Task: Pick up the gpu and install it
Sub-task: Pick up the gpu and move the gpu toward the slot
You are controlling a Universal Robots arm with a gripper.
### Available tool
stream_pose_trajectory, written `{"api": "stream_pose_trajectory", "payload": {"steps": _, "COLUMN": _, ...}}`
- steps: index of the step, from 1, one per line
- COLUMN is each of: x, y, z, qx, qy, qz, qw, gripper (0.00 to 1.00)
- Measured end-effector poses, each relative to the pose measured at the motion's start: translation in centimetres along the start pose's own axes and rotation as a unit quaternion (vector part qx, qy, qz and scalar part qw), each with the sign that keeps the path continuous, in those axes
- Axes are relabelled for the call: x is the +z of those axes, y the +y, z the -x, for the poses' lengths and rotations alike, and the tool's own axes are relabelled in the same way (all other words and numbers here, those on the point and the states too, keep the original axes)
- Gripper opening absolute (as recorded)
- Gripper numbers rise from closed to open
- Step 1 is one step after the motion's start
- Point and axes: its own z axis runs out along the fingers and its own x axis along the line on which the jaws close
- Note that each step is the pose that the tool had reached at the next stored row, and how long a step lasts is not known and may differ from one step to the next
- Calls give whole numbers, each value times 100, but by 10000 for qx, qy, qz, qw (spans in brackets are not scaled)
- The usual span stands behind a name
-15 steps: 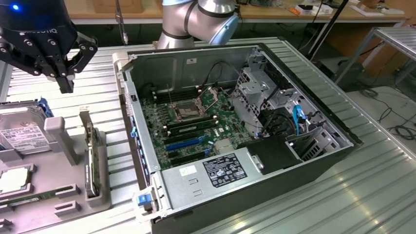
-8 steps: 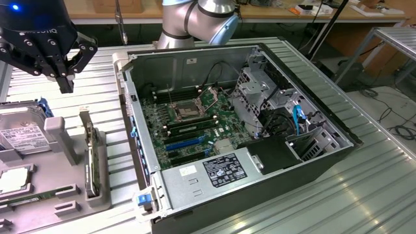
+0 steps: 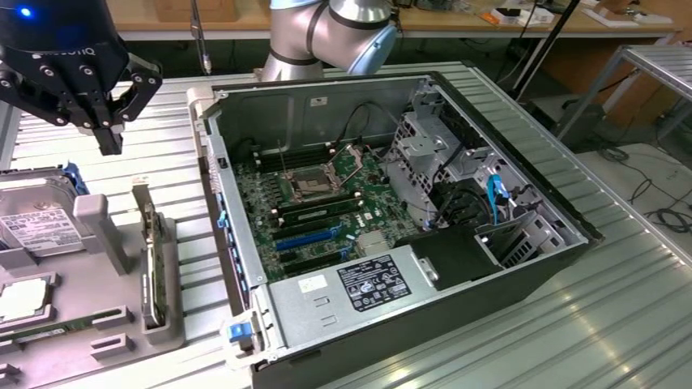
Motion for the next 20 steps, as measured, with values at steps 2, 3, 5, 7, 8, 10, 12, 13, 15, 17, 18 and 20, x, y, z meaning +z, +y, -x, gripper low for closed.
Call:
{"api": "stream_pose_trajectory", "payload": {"steps": 2, "x": 0, "y": 0, "z": 0, "qx": 0, "qy": 0, "qz": 0, "qw": 10000, "gripper": 11}}
{"api": "stream_pose_trajectory", "payload": {"steps": 3, "x": 0, "y": 0, "z": 0, "qx": 0, "qy": 0, "qz": 0, "qw": 10000, "gripper": 11}}
{"api": "stream_pose_trajectory", "payload": {"steps": 5, "x": 0, "y": 0, "z": 0, "qx": 0, "qy": 0, "qz": 0, "qw": 10000, "gripper": 11}}
{"api": "stream_pose_trajectory", "payload": {"steps": 7, "x": 0, "y": 0, "z": 0, "qx": 0, "qy": 0, "qz": 0, "qw": 10000, "gripper": 30}}
{"api": "stream_pose_trajectory", "payload": {"steps": 8, "x": 0, "y": 0, "z": 0, "qx": 0, "qy": 0, "qz": 0, "qw": 10000, "gripper": 36}}
{"api": "stream_pose_trajectory", "payload": {"steps": 10, "x": 0, "y": 0, "z": 0, "qx": 0, "qy": 0, "qz": 0, "qw": 10000, "gripper": 42}}
{"api": "stream_pose_trajectory", "payload": {"steps": 12, "x": 0, "y": 0, "z": 0, "qx": 0, "qy": 0, "qz": 0, "qw": 10000, "gripper": 48}}
{"api": "stream_pose_trajectory", "payload": {"steps": 13, "x": 0, "y": 0, "z": 0, "qx": 0, "qy": 0, "qz": 0, "qw": 10000, "gripper": 48}}
{"api": "stream_pose_trajectory", "payload": {"steps": 15, "x": 0, "y": -2, "z": -1, "qx": 0, "qy": 0, "qz": 0, "qw": 10000, "gripper": 48}}
{"api": "stream_pose_trajectory", "payload": {"steps": 17, "x": -1, "y": -18, "z": 1, "qx": 0, "qy": 0, "qz": 0, "qw": 10000, "gripper": 48}}
{"api": "stream_pose_trajectory", "payload": {"steps": 18, "x": -1, "y": -28, "z": 2, "qx": 0, "qy": 0, "qz": 0, "qw": 10000, "gripper": 48}}
{"api": "stream_pose_trajectory", "payload": {"steps": 20, "x": -1, "y": -47, "z": 4, "qx": 0, "qy": 0, "qz": 0, "qw": 10000, "gripper": 48}}
